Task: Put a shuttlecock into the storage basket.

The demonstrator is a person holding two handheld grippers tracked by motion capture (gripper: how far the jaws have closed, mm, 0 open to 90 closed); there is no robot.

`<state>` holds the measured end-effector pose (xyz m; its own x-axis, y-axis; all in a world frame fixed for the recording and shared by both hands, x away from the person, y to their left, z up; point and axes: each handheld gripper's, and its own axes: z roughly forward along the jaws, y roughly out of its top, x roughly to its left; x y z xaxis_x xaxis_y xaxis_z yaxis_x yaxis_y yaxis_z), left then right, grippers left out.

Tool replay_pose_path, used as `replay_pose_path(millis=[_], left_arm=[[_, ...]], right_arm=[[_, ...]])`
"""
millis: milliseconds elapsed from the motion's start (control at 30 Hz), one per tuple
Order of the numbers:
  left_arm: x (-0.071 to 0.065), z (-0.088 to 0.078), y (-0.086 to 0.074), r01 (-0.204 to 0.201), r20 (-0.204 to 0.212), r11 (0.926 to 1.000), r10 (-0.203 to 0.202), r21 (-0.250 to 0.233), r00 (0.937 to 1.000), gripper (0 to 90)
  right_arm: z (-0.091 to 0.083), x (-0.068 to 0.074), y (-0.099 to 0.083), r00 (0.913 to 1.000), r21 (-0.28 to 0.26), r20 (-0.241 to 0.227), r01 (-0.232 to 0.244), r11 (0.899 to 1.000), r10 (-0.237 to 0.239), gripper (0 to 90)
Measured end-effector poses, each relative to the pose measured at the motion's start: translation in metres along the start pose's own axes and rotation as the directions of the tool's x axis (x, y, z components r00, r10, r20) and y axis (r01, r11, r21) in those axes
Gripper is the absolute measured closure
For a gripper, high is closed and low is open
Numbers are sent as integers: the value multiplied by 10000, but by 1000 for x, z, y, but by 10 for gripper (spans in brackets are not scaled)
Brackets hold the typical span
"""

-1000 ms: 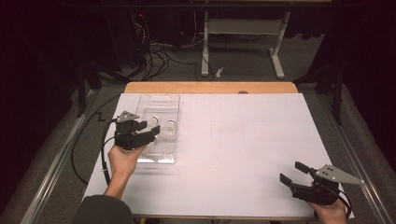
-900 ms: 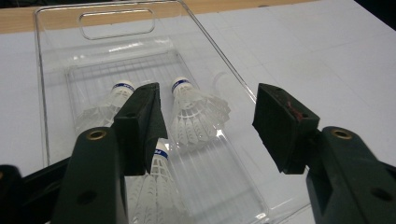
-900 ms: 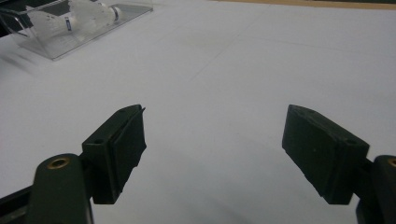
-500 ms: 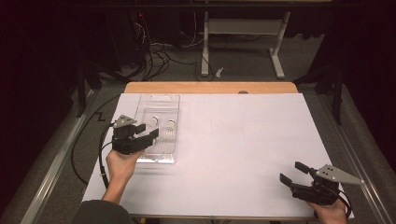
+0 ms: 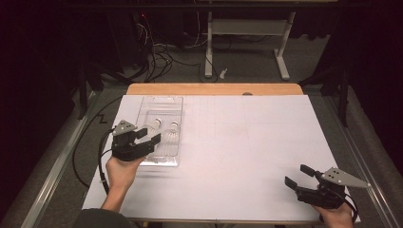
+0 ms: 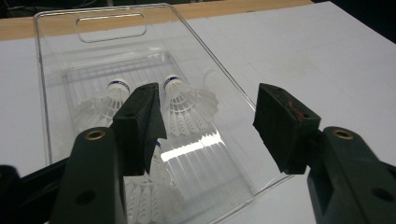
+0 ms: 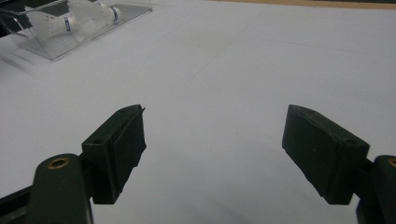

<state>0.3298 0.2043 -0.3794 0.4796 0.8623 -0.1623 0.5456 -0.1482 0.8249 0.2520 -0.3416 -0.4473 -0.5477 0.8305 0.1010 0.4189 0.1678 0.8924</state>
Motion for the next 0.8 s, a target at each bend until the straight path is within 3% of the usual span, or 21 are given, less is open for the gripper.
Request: replay_pose_path(millis=[800], left_arm=[[-12,-7,-9,-269,236,9996,271,-82,9994,410]], right_arm=[[-1,0,0,10000,-38,25,-41,10000,41,215]])
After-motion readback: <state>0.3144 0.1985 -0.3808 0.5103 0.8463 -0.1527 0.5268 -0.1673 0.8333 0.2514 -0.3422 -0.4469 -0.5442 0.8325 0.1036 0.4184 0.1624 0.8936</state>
